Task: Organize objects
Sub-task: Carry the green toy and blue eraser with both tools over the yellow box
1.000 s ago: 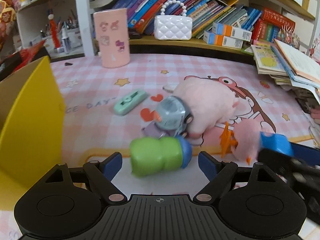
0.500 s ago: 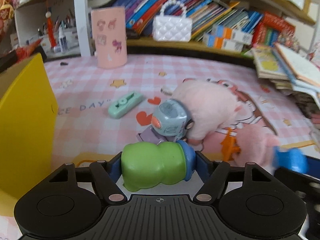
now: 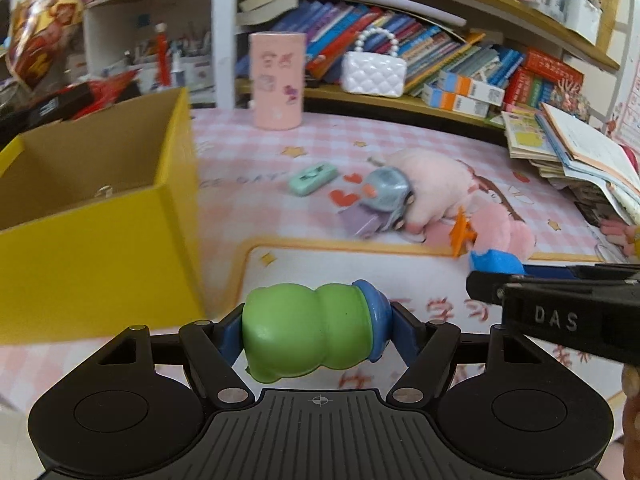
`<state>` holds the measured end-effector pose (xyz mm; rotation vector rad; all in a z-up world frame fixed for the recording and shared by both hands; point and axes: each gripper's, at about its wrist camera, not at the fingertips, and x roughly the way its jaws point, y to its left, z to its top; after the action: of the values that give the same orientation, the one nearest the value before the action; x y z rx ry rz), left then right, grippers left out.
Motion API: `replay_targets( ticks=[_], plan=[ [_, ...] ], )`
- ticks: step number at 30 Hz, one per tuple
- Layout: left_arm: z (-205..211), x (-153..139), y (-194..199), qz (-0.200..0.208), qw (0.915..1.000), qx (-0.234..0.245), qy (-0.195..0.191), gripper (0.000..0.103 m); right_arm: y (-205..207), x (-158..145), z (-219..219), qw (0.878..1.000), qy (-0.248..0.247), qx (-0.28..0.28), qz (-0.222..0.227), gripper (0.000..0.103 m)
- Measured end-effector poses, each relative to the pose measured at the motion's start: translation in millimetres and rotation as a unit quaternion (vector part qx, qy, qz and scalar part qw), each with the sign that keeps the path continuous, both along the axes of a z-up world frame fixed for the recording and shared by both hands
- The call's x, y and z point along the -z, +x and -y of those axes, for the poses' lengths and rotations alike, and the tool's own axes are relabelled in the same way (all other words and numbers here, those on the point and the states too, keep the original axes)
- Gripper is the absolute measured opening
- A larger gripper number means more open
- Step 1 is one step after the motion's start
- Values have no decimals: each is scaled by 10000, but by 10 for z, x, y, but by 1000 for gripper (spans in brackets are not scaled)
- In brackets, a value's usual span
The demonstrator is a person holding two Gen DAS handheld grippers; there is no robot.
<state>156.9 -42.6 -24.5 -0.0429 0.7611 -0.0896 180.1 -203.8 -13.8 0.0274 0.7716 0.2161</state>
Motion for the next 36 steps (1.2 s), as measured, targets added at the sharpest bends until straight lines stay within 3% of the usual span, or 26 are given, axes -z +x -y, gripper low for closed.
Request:
replay_targets(
  ticks=[14, 36],
  plan=[
    [-751, -47, -601, 71, 9975, -703, -19, 72, -407, -49, -809, 9973, -44, -733, -55, 38],
    [-1612, -104, -1653, 108, 9949, -1001, 27, 72, -1404, -49, -1716, 9940, -51, -1095, -48, 38]
  ],
)
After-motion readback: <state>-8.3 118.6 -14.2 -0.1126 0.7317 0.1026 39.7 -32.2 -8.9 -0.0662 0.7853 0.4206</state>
